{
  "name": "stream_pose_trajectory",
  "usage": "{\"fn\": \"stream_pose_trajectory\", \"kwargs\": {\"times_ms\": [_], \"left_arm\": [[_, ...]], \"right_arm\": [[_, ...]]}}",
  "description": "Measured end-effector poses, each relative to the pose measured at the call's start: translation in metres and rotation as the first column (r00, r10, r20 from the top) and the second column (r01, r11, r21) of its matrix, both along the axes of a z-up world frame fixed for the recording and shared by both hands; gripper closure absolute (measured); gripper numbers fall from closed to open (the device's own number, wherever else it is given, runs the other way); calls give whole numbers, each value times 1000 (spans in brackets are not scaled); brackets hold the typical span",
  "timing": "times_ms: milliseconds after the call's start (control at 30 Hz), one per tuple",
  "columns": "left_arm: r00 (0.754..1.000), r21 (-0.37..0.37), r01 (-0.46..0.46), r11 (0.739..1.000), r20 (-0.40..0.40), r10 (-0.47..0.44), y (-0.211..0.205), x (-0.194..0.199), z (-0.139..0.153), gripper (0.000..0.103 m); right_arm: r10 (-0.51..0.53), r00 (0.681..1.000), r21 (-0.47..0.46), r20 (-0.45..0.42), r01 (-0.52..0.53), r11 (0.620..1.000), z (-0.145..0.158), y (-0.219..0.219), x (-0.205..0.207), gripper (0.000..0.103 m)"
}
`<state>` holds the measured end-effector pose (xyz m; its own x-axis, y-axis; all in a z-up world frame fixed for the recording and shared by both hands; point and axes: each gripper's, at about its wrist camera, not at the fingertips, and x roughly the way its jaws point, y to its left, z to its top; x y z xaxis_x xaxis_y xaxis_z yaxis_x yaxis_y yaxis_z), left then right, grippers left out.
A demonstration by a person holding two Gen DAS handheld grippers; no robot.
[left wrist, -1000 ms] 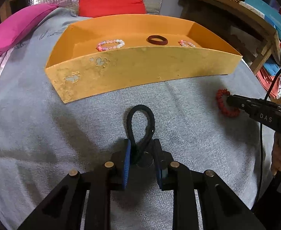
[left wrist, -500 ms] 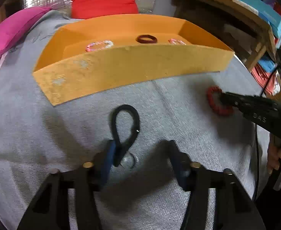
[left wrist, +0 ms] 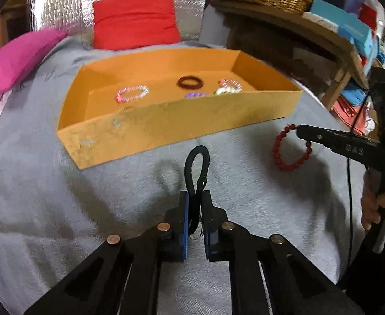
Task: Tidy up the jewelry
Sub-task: 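Grasp the red bead bracelet with the right tool while the left tool holds the hair tie, then carry the hair tie and red bead bracelet over the orange box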
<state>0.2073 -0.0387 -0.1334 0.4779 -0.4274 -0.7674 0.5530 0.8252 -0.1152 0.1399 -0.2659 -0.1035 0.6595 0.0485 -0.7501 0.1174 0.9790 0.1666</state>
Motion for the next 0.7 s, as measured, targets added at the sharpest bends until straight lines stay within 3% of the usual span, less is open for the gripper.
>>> {"fn": "stream_pose_trajectory", "kwargs": {"times_ms": [433, 700], "left_arm": [[993, -67, -82, 994, 81, 87, 13, 3, 31, 93], [992, -85, -86, 993, 89, 93, 13, 9, 35, 93]], "right_arm": [[41, 987, 68, 156, -52, 996, 33, 28, -4, 93], [44, 981, 88, 189, -61, 994, 42, 29, -1, 93]]}}
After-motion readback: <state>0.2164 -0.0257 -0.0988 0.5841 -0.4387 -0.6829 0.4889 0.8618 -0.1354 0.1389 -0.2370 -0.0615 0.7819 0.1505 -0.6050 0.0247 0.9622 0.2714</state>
